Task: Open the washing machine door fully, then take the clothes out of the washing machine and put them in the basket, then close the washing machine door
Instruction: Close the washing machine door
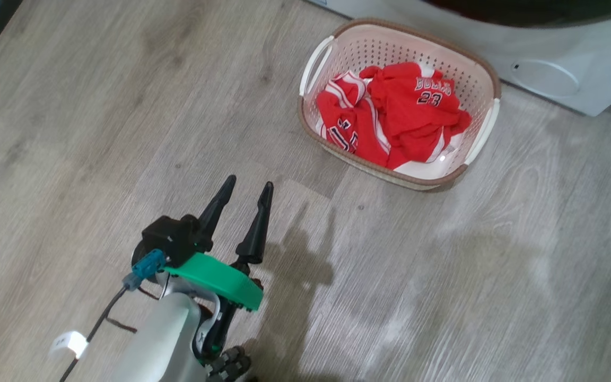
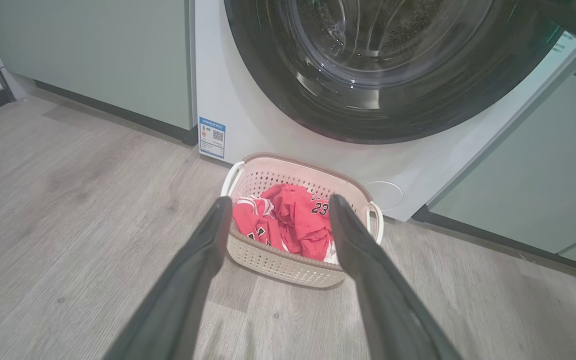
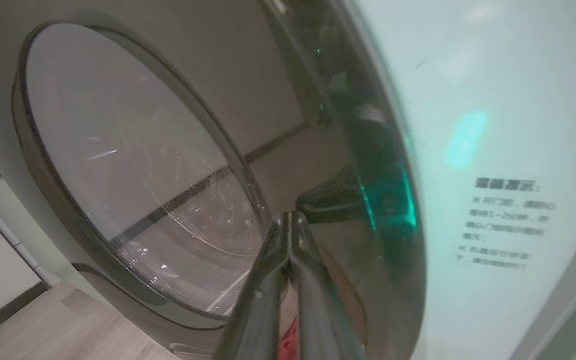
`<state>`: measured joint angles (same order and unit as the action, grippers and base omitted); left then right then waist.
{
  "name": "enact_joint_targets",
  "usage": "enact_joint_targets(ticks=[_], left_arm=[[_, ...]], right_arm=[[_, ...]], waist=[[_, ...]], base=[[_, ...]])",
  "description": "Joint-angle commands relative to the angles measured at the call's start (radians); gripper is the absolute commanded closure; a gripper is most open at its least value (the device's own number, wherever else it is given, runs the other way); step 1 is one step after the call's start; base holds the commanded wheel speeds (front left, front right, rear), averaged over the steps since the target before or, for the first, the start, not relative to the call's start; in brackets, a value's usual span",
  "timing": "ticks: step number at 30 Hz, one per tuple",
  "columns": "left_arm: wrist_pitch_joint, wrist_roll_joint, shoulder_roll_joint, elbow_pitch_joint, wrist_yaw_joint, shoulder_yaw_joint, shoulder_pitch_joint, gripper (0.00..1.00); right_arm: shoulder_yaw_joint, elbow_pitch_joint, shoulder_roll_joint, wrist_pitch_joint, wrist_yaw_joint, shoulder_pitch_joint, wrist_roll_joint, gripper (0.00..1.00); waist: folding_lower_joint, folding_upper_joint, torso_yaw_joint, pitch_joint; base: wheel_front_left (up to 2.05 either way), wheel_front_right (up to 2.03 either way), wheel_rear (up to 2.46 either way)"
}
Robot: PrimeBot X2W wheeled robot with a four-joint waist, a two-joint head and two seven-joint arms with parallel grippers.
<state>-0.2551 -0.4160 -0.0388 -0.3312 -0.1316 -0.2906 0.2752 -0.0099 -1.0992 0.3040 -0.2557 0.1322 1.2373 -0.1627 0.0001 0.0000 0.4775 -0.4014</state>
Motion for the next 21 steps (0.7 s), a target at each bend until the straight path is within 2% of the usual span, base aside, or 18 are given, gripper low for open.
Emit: enact_joint_targets(ticks=[1, 7, 11, 16, 21], left_arm=[[-0.007, -0.005, -0.011, 0.031, 0.001, 0.027, 0.025, 0.00], [-0.007, -0.006, -0.011, 0.030, 0.001, 0.027, 0.031, 0.00], [-0.007, -0.002, -0.011, 0.022, 0.001, 0.034, 0.035, 0.00], [-0.007, 0.003, -0.011, 0.016, 0.001, 0.056, 0.027, 0.00], [-0.007, 0.042, -0.011, 0.000, 0.001, 0.089, -0.003, 0.00]], right_arm=[[-0.009, 0.024, 0.005, -0.006, -0.002, 0.052, 0.010, 1.00], [-0.049, 0.022, -0.004, -0.006, -0.002, 0.083, 0.031, 1.00], [-0.040, 0.043, -0.028, -0.006, -0.002, 0.059, 0.037, 1.00], [-0.010, 0.093, -0.061, -0.006, -0.002, -0.014, 0.008, 1.00], [0.031, 0.190, -0.102, -0.006, -0.002, -0.183, -0.075, 1.00]], waist=[[-0.0001, 0.0000, 0.003, -0.015], [-0.0001, 0.0000, 0.000, -0.027], [-0.0001, 0.0000, -0.005, -0.012], [-0.0001, 0.0000, -0.013, 0.031], [-0.0001, 0.0000, -0.042, 0.127]], base=[[0.00, 0.00, 0.00], [0.00, 0.00, 0.00], [0.00, 0.00, 0.00], [0.00, 0.00, 0.00], [0.00, 0.00, 0.00]])
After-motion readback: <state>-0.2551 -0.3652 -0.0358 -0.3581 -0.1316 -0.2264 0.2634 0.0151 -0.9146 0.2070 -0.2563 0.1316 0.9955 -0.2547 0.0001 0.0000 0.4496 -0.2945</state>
